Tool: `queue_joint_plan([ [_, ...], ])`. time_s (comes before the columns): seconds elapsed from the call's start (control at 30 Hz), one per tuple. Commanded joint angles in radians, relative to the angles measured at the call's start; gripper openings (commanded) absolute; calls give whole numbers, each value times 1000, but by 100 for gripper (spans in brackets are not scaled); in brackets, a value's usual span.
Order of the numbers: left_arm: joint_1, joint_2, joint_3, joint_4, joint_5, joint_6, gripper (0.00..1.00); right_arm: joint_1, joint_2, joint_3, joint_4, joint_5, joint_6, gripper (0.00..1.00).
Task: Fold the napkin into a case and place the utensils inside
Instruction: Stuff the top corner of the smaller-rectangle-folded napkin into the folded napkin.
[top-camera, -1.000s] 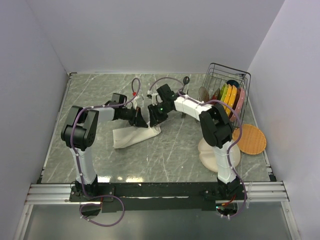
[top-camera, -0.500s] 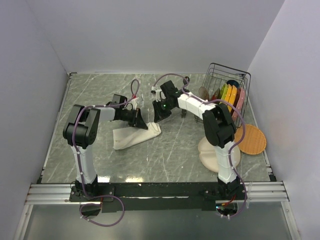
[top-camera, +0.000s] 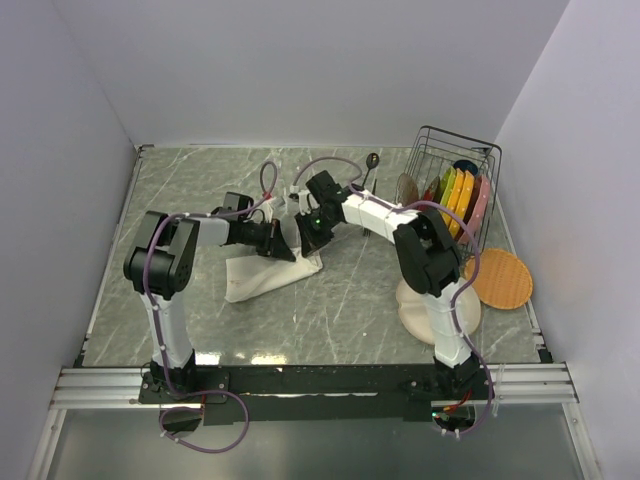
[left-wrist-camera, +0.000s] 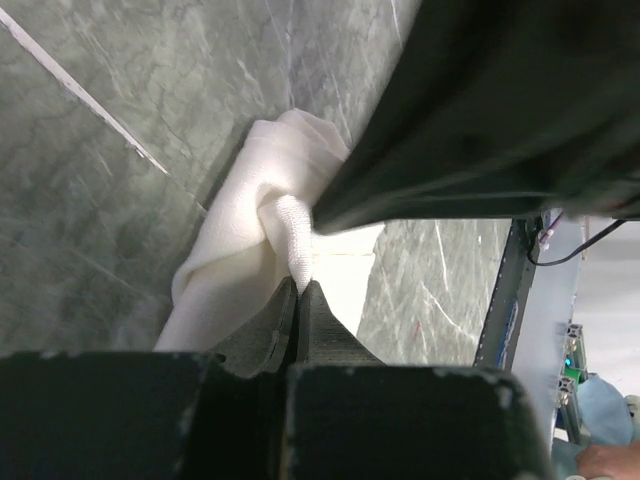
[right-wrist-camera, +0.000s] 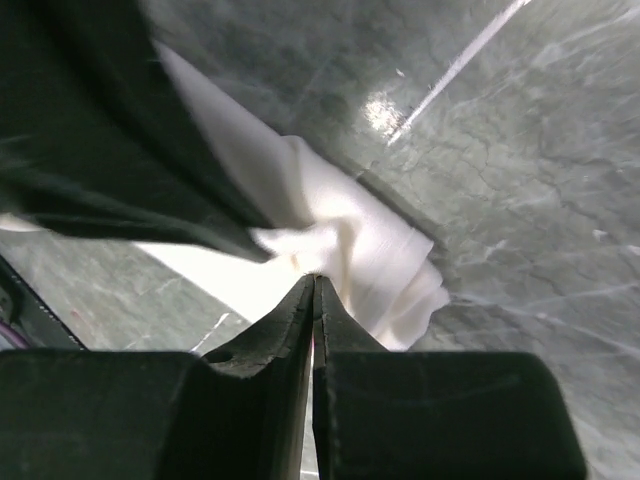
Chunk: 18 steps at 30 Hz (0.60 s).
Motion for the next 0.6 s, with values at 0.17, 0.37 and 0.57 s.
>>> queue_joint_plan([
  [0.17, -4, -79, -45, 23, 3, -25, 1, 1, 79, 77, -32, 51, -23, 12],
  [0.37, -12, -82, -68, 12, -12, -42, 1, -8, 62, 61, -20, 12, -11, 13],
  [0.57, -12, -52, -91, 40, -35, -107, 1, -21, -18, 58, 19, -32, 15, 17],
])
